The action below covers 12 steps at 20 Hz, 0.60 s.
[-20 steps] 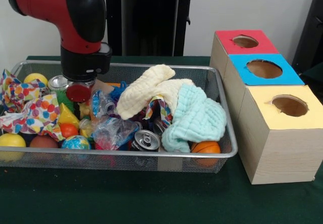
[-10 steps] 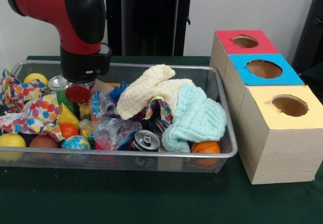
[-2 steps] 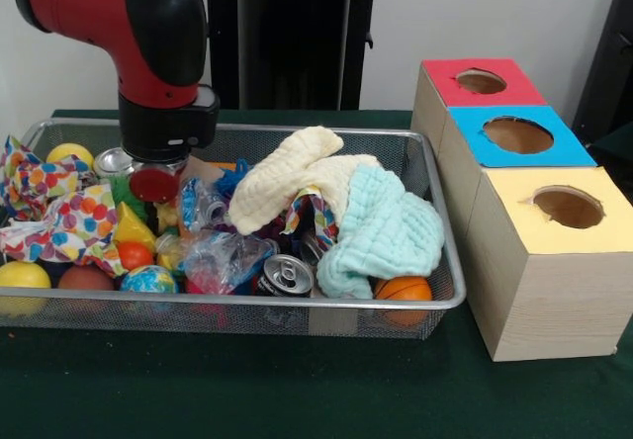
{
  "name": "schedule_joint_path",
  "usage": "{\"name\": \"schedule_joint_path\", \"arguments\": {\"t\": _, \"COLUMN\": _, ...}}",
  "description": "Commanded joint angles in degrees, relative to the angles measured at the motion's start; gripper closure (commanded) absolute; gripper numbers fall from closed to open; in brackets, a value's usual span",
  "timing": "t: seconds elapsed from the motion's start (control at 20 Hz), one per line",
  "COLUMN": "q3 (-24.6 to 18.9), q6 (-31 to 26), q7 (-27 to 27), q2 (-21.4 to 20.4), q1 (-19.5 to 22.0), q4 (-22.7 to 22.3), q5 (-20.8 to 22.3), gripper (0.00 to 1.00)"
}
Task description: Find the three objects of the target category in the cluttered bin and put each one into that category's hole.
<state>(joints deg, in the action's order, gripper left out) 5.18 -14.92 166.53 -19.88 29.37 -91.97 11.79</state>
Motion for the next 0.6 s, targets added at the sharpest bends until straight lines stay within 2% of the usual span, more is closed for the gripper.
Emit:
{"name": "schedule_joint_path", "arguments": {"t": 0.05, "q3": -8.51, "q6": -5.50, "q7": 1.43, "q2": 3.06, "q1": -3.24, "q4": 3.79, "q5": -5.10, "gripper": 1.00}}
{"name": "schedule_joint_path", "arguments": {"t": 0.6, "q3": -8.43, "q6": -7.46, "q7": -1.01, "q2": 1.42, "q1": -3.36, "q4": 3.62, "q5": -5.12, "gripper": 1.00}}
